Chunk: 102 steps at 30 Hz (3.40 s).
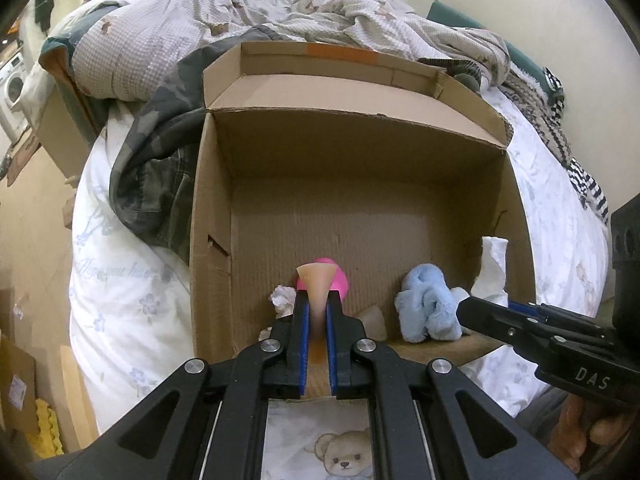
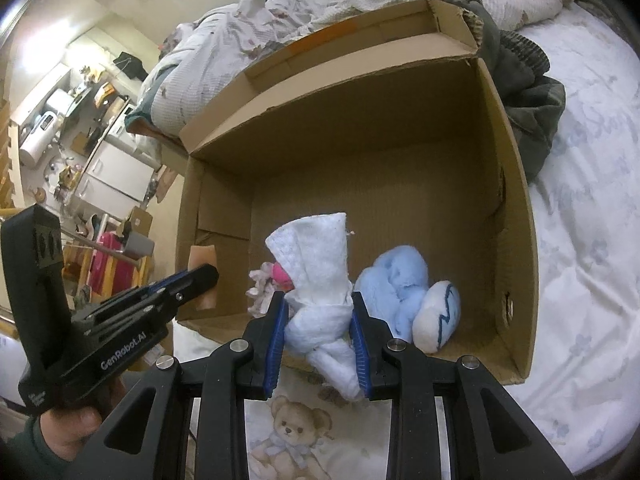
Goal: Organize soft objects
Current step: 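Lower the tan peg into the box with the left gripper while the right carries the white cloth in, then open both grippers and withdraw them from the box toward the bed, then grasp the lace scrunchie with the left gripper while the right grasps the clear plastic bag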
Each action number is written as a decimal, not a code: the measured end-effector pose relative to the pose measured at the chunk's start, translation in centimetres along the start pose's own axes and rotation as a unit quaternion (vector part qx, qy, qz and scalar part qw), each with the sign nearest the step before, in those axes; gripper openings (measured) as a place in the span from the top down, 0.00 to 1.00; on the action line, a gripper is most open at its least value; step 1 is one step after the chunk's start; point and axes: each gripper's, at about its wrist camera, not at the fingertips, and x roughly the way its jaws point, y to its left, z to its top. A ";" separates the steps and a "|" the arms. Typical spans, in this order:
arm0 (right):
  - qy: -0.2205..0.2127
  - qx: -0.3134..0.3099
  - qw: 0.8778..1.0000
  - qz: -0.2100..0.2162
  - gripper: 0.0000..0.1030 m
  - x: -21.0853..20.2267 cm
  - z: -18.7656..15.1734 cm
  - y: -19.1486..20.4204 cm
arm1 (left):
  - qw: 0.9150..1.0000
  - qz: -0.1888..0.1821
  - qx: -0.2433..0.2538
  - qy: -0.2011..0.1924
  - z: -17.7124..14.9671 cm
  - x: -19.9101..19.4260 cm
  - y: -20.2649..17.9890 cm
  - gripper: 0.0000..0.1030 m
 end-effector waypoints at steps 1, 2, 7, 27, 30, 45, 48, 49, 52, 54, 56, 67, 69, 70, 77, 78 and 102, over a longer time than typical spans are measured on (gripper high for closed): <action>0.001 0.001 1.000 -0.001 0.69 0.1 0.1 0.0 | 1.000 0.001 -0.001 0.001 0.0 0.0 0.0 0.94; 0.003 0.003 1.000 -0.002 0.69 0.2 0.1 0.0 | 1.000 0.002 -0.001 0.002 -0.1 0.1 0.0 0.94; 0.009 0.002 1.000 -0.003 0.69 0.8 0.2 0.2 | 1.000 0.005 -0.003 0.007 -0.1 0.4 0.2 0.94; 0.017 0.006 1.000 -0.009 0.69 1.7 0.5 0.1 | 1.000 0.013 -0.004 0.023 -0.4 1.0 0.3 0.83; 0.017 0.007 1.000 -0.009 0.69 1.7 0.5 0.1 | 1.000 0.012 -0.005 0.028 -0.4 1.1 0.3 0.80; -0.005 0.032 0.999 0.005 0.33 1.1 0.8 -0.6 | 1.000 0.019 -0.013 0.009 -0.2 0.2 0.5 0.41; -0.015 0.041 0.999 0.008 0.29 0.7 1.0 -0.9 | 1.000 0.021 -0.012 0.007 -0.2 0.1 0.5 0.41; -0.016 0.044 0.999 0.008 0.29 0.7 1.0 -1.0 | 1.000 0.021 -0.012 0.007 -0.2 0.2 0.5 0.41; -0.013 0.045 0.999 0.006 0.29 0.7 1.0 -1.2 | 1.000 0.020 -0.012 0.008 -0.2 0.2 0.5 0.41; -0.013 0.042 0.999 0.004 0.29 0.7 1.0 -1.2 | 1.000 0.022 -0.009 0.007 -0.2 0.1 0.4 0.41; -0.014 0.042 0.999 0.003 0.29 0.6 1.0 -1.2 | 1.000 0.023 -0.007 0.006 -0.3 0.0 0.4 0.41; -0.015 0.050 0.999 -0.005 0.29 0.1 0.3 -1.1 | 1.000 0.019 -0.009 -0.005 -1.5 -1.7 0.7 0.41; -0.016 0.052 0.998 -0.008 0.29 -0.1 -0.1 -1.2 | 1.000 0.018 -0.011 -0.007 -1.8 -2.2 0.9 0.41; -0.015 0.054 0.998 -0.009 0.29 -0.2 -0.2 -1.2 | 1.000 0.018 -0.012 -0.007 -2.0 -2.4 1.0 0.41; -0.015 0.051 0.998 -0.016 0.29 -1.4 -1.9 -0.9 | 1.000 0.013 -0.022 -0.005 -3.9 -3.6 1.8 0.41; -0.018 0.048 0.999 -0.014 0.29 -1.8 -2.1 -0.8 | 1.000 0.014 -0.021 -0.006 -4.3 -3.7 1.9 0.41; 0.078 0.013 0.988 -0.136 0.55 6.2 -3.6 -1.8 | 1.000 0.022 -0.004 0.010 -9.5 -4.7 2.9 0.41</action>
